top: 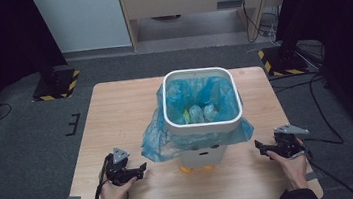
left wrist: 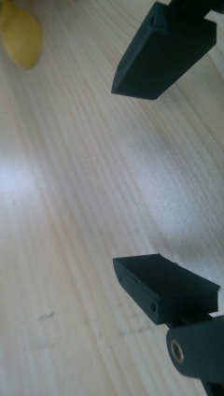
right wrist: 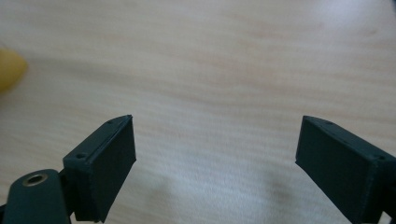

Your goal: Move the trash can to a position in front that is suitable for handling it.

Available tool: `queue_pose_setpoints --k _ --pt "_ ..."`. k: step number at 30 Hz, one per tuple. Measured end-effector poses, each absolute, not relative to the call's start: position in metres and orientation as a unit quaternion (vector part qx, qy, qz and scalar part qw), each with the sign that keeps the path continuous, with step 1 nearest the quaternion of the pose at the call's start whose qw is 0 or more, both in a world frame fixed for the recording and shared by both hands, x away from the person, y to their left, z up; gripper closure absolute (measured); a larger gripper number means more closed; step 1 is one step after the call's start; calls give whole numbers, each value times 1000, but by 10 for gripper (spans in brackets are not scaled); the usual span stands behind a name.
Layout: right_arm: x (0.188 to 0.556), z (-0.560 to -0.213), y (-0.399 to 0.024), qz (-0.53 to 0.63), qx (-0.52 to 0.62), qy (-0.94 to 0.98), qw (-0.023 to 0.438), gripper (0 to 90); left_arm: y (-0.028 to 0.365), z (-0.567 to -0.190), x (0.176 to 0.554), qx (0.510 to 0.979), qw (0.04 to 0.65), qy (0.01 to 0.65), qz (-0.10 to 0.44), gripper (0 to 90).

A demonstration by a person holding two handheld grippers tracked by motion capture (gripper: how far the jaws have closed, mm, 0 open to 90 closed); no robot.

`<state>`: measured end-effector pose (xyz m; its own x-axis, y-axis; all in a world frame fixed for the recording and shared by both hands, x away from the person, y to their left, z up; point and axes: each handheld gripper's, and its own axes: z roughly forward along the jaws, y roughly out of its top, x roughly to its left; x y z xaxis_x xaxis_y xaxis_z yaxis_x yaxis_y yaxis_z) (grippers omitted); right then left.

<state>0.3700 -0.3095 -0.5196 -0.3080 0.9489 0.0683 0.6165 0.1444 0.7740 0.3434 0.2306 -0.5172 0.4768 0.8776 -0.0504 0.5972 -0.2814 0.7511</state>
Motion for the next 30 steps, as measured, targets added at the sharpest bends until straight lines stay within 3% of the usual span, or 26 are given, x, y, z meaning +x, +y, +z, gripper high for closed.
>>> queue_pose_setpoints --k 12,30 --pt "364 -483 -298 432 517 681 287 178 241 -484 337 737 432 466 231 173" --pt "351 -429 -296 483 481 658 319 169 260 -426 314 680 528 439 257 305"
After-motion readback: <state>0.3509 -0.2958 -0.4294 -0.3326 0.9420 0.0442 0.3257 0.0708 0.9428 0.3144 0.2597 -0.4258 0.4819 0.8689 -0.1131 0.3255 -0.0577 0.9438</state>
